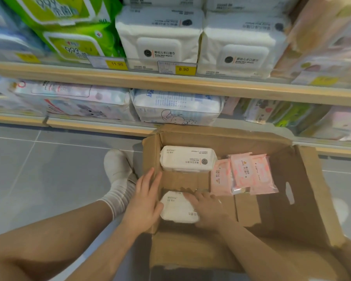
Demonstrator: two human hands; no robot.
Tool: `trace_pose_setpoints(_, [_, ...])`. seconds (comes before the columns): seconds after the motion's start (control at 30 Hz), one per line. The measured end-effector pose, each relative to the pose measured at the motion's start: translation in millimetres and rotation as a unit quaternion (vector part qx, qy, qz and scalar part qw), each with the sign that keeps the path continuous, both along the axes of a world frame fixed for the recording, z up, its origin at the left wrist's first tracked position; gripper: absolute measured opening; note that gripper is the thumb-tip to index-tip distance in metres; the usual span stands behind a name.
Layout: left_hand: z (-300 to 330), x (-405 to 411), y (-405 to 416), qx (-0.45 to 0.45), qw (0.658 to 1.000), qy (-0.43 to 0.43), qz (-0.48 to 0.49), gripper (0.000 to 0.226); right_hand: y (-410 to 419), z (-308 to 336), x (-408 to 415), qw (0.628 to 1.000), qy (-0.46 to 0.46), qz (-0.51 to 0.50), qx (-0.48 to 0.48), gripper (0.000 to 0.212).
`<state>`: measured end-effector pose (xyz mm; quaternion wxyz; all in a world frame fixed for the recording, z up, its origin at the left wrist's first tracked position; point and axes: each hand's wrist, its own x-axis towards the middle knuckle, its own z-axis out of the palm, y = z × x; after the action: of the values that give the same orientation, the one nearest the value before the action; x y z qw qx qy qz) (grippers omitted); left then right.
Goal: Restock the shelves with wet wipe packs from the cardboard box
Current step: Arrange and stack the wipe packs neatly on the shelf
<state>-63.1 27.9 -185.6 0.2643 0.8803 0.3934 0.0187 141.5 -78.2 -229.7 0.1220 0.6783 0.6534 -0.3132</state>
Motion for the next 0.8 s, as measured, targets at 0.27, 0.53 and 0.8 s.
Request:
trace_pose_setpoints(0.27, [11,70,36,0.121,0.989,0.016,-0.087,0.071,-36,70,83,0.971,0.082,-0.214,0.069,0.092])
trace_pose_setpoints(0.53, [-32,142,67,0.048,0.982,0.117,-0.141,0.086,-64,105,154,0.902,0.107,-0.393,0.144,0.087])
trace_pose_setpoints(0.8, [-67,156,71,0.122,0.968,0.150,-0.159,0.103,-77,79,168,0.813,0.186,-0.530,0.154,0.081])
